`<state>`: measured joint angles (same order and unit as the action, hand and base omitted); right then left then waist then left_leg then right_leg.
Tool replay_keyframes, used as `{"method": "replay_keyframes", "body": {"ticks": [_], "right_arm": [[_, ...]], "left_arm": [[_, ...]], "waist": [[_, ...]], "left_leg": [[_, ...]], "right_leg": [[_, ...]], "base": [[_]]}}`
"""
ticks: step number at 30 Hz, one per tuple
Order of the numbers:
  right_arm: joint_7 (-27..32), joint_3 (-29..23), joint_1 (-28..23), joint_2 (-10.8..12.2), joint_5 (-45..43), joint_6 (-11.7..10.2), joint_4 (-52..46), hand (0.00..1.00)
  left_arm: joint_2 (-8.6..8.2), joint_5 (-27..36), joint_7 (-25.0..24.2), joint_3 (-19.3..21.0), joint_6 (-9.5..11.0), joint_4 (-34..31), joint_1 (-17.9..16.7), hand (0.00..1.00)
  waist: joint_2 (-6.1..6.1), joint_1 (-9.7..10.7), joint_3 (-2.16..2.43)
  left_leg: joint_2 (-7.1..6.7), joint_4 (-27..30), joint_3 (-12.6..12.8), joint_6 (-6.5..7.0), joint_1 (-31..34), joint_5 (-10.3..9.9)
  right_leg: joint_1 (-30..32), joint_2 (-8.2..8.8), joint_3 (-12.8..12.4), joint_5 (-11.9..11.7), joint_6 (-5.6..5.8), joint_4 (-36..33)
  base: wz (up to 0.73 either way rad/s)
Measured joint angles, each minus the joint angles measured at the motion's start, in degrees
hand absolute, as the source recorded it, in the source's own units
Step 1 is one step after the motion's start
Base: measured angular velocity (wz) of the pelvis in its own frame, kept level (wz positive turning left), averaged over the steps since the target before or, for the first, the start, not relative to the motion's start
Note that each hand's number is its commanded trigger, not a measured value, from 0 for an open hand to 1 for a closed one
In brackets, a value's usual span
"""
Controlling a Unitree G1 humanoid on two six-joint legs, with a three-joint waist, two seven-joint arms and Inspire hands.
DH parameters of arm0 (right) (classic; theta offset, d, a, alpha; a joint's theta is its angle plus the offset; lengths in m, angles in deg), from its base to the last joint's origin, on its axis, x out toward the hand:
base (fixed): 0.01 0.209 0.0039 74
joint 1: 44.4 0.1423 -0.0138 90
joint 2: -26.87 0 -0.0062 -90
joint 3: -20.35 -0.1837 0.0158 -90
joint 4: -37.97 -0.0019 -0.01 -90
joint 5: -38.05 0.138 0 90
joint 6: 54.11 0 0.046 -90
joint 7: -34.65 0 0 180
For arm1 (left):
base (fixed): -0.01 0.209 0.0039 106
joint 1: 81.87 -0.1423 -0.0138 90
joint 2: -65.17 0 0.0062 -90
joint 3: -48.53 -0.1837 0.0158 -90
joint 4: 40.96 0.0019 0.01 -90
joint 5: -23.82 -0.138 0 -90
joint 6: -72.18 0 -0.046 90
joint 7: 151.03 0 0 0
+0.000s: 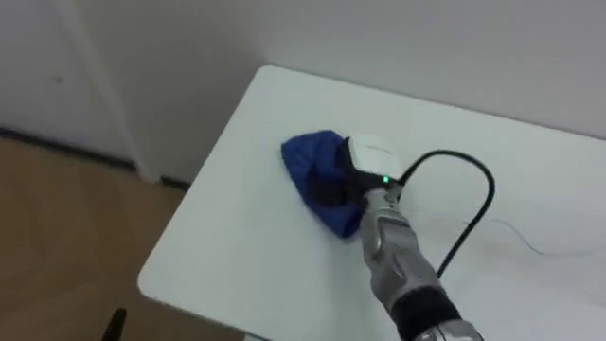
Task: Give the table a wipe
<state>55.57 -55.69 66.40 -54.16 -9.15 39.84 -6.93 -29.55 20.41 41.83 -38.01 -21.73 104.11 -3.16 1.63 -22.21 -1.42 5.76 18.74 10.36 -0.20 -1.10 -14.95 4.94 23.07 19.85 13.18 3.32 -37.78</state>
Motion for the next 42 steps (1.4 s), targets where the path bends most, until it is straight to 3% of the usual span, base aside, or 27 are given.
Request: {"method": "replay_keyframes", "body": {"ticks": [1,2,4,5,6,7,8,9,10,12,13,14,16,17,18,19,21,23,26,27,28,30,32,33,34,38,42], "right_arm": [[2.51,-1.17,-1.23,-0.57,1.46,-1.86,0.65,1.0],[3.75,-2.19,-2.29,-0.62,2.24,-3.02,1.0,1.0],[7.67,-7.15,-8.38,-1.44,5.13,-7.72,1.28,1.0],[8.62,-8.55,-10.15,-1.8,5.3,-8.55,1.26,1.0],[10.2,-11.43,-13.67,-2.7,5.47,-10.14,1.22,1.0],[10.83,-13.25,-16.79,-4.55,6.07,-10.35,1.32,1.0],[10.82,-13.52,-17.91,-5.95,6.53,-10.25,1.44,1.0],[10.73,-14.37,-19.34,-8.83,6.86,-10.25,1.43,1.0],[10.19,-16.13,-20.63,-10.78,7.14,-9.88,1.28,1.0],[8.81,-17.76,-20.87,-11.36,7.49,-7.6,0.81,1.0],[6.79,-17.57,-19.86,-10.99,6.98,-5.71,-0.25,1.0],[5.54,-17.31,-19.12,-10.37,6.58,-4.92,-1.01,1.0],[0.02,-13.82,-14.19,-8.13,3.9,-0.59,-5.2,1.0],[-1.45,-11.92,-12.65,-7.9,3.65,0.13,-6.96,1.0],[-3.53,-8.14,-8.96,-7.42,2.28,0.62,-9.75,1.0],[-4.64,-4.87,-4.58,-6.53,0.34,0.45,-10.47,1.0],[-5.77,-1.63,-0.3,-4.49,-1.9,0.03,-10.64,1.0],[-6.81,-1.32,1.27,-3.06,-4.49,-1.15,-10.85,1.0],[-6.08,-2.33,-2.09,-3.46,-6.42,-2.67,-10.11,1.0],[-4.34,-3.4,-5.63,-3.98,-4.76,-3.4,-9.58,1.0],[-1.4,-5.64,-9.78,-3.99,-3.8,-5.48,-10.05,1.0],[2.82,-9.31,-14.9,-3.97,-3.52,-8.3,-10.05,1.0],[6.37,-12.98,-20.2,-3.97,-1.32,-10.2,-9.7,1.0],[7.66,-15.18,-22.96,-4.01,0.11,-10.41,-9.61,1.0],[8.44,-16.99,-24.54,-4.15,1.27,-10.41,-8.77,1.0],[8.12,-18.86,-23.79,-4.31,3.85,-9.03,-7.23,1.0],[2.79,-13.32,-17.38,-4.22,2.17,-1.15,-8.71,1.0]], "left_arm": [[0.9,-0.35,-0.1,1.31,-0.06,-0.04,-0.7,0.0],[1.48,-0.91,-0.17,2.28,-0.09,-0.06,-1.04,0.0],[3.87,-2.72,-0.82,5.83,-0.77,-0.14,-1.53,0.0],[4.38,-3.47,-0.86,7.21,-0.8,-0.5,-1.69,0.0],[5.55,-4.35,-0.85,9.6,-0.75,-2.35,-2.31,0.0],[6.02,-4.16,-0.59,10.93,-0.45,-3.32,-2.91,0.0],[5.91,-3.71,-0.53,11.03,-0.33,-3.66,-3.4,0.0],[5.08,-2.9,-0.84,11.35,0.14,-4.08,-3.6,0.0],[3.31,-1.77,-1.02,11.3,1.0,-4.81,-3.31,0.0],[0.91,-0.48,-1.17,10.9,1.98,-5.34,-2.89,0.0],[-0.53,-0.43,-1.17,10.76,2.18,-5.03,-2.46,0.0],[-1.1,-0.31,-1.14,10.72,2.26,-4.7,-2.1,0.0],[-2.61,1.42,-1.13,8.47,2.7,-2.13,-0.82,0.0],[-2.88,1.46,-1.19,7.67,2.57,-1.73,-0.67,0.0],[-3.28,1.41,-1.29,6.33,2.31,-1.74,-0.41,0.0],[-3.38,1.52,-1.49,4.82,1.93,-2.02,-0.64,0.0],[-3.41,1.61,-1.86,4.68,1.11,-2.85,-0.99,0.0],[-3.41,1.6,-1.86,4.85,0.03,-3.53,-1.83,0.0],[-2.89,1.65,-1.75,6.14,-0.98,-5.44,-4.86,0.0],[-2.67,1.53,-1.74,7.85,-1.36,-5.65,-6.0,0.0],[-2.71,1.34,-1.72,10.06,-2.08,-5.62,-6.92,0.0],[-2.7,0.61,-1.65,12.91,-2.38,-5.61,-7.98,0.0],[-2.69,-0.64,-0.91,15.37,-2.18,-5.63,-8.49,0.0],[-2.69,-1.3,-0.73,16.32,-1.85,-5.66,-8.47,0.0],[-2.73,-1.25,-0.72,16.53,-1.27,-5.66,-8.47,0.0],[-3.07,-0.65,-0.76,14.23,-0.24,-5.83,-5.28,0.0],[-3.85,1.59,-0.77,10.07,0.52,-6.08,-2.81,0.0]], "waist": [[0.1,0.67,0.18],[-0.01,1.73,0.14],[1.01,7.58,0.57],[1.53,8.79,0.69],[3.38,10.58,1.2],[3.24,10.89,1.84],[2.74,10.88,2.3],[1.86,10.96,2.86],[1.25,11.75,2.81],[1.51,12.56,2.68],[1.62,12.5,2.57],[1.87,12.41,2.42],[2.05,10.63,1.49],[1.9,10.01,1.22],[1.6,8.33,0.25],[1.1,6.91,-0.4],[0.86,4.96,-0.33],[0.6,3.34,0.13],[0.14,3.2,0.45],[0.32,3.76,0.57],[0.43,6.02,0.63],[0.49,8.91,1.06],[0.74,11.36,1.81],[1.1,12.07,2.51],[1.26,12.6,2.71],[1.4,12.84,2.68],[1.11,10.55,2.34]], "left_leg": [[1.28,1.03,-1.63,-1.18,0.92,-0.13],[1.91,1.18,-2.7,-1.8,1.24,0.02],[4.49,1.21,-6.73,-4.93,1.51,0.78],[5.39,1.24,-6.54,-5.82,1.42,1.0],[6.99,1.44,-5.63,-8.0,1.0,1.37],[9.59,2.18,-5.16,-10.16,0.27,1.24],[11.36,2.29,-4.57,-10.71,-0.17,1.27],[14.2,1.61,-2.77,-11.73,-0.83,2.09],[15.98,-0.27,-2.05,-11.67,-1.91,3.85],[16.6,-2.36,-0.74,-9.34,-2.82,6.67],[16.15,-1.54,1.28,-9.31,-2.77,6.66],[15.58,-0.93,1.88,-9.28,-2.59,6.64],[11.38,2.37,2.02,-6.74,-1.26,4.48],[10.0,3.24,1.46,-5.97,-0.51,3.29],[6.56,4.07,0.25,-4.15,0.86,1.13],[2.48,3.31,-1.63,-3.45,2.46,0.49],[-0.71,1.74,-4.74,-1.8,3.5,1.59],[-0.79,-0.35,-5.23,-1.93,3.47,2.86],[-1.8,-2.98,-6.08,-1.49,2.4,3.51],[-2.47,-3.74,-7.09,-1.46,1.61,3.52],[-3.12,-4.25,-7.82,-1.4,0.78,3.55],[-3.55,-5.41,-8.01,-1.38,-1.13,3.57],[-3.81,-6.44,-8.17,-1.38,-2.83,3.57],[-3.83,-7.07,-8.14,-1.38,-3.81,3.57],[-3.79,-7.29,-8.07,-1.38,-4.71,3.56],[-3.76,-8.32,-8.0,-1.36,-5.91,3.51],[-3.24,-9.11,-7.09,-1.43,-5.86,3.56]], "right_leg": [[-1.09,1.14,-1.38,-0.98,1.01,3.39],[-2.47,1.37,-1.29,-2.01,1.15,6.28],[-9.18,1.04,2.13,-8.67,2.1,19.87],[-10.02,0.74,2.85,-10.65,2.34,22.06],[-9.99,-0.11,4.08,-14.43,3.05,23.47],[-10.36,-2.1,5.79,-11.79,7.15,21.86],[-10.56,-3.76,5.89,-10.31,7.83,21.56],[-10.42,-5.72,7.24,-6.76,7.78,19.63],[-8.71,-6.95,7.29,-4.27,6.51,16.72],[-7.33,-8.19,7.0,-1.81,4.15,14.87],[-6.8,-9.24,6.85,-1.15,2.19,14.71],[-6.54,-9.61,6.76,-0.91,1.32,14.69],[-4.79,-11.03,3.87,-1.16,-2.31,15.28],[-4.33,-11.06,2.64,-1.46,-2.86,15.4],[-3.12,-11.78,0.96,-2.15,-3.99,15.64],[-2.04,-12.4,0.1,-2.81,-5.01,16.26],[-0.44,-13.81,-0.65,-3.77,-6.14,18.15],[-0.59,-15.36,-1.07,-4.79,-7.35,20.93],[-2.28,-15.17,-1.12,-5.65,-4.81,22.85],[-3.59,-14.81,-1.02,-5.85,-2.23,23.7],[-5.19,-14.18,-0.94,-5.8,0.53,24.28],[-7.68,-13.82,-0.43,-5.05,1.67,24.75],[-10.71,-13.91,0.9,-4.88,1.96,26.93],[-11.56,-13.99,0.87,-4.79,2.13,27.21],[-12.41,-14.07,0.79,-4.78,2.14,27.19],[-13.28,-14.14,0.79,-4.78,2.14,27.13],[-11.05,-15.07,-1.74,-5.4,1.44,26.07]], "base": [[0.56],[0.84],[1.12],[0.86],[0.33],[0.0],[-0.34],[-0.3],[-0.19],[-0.16],[-0.27],[-0.42],[-0.62],[-0.83],[-0.83],[-0.76],[-0.38],[0.07],[0.31],[0.49],[0.59],[0.54],[0.29],[0.06],[-0.04],[-0.11],[-0.4]]}}
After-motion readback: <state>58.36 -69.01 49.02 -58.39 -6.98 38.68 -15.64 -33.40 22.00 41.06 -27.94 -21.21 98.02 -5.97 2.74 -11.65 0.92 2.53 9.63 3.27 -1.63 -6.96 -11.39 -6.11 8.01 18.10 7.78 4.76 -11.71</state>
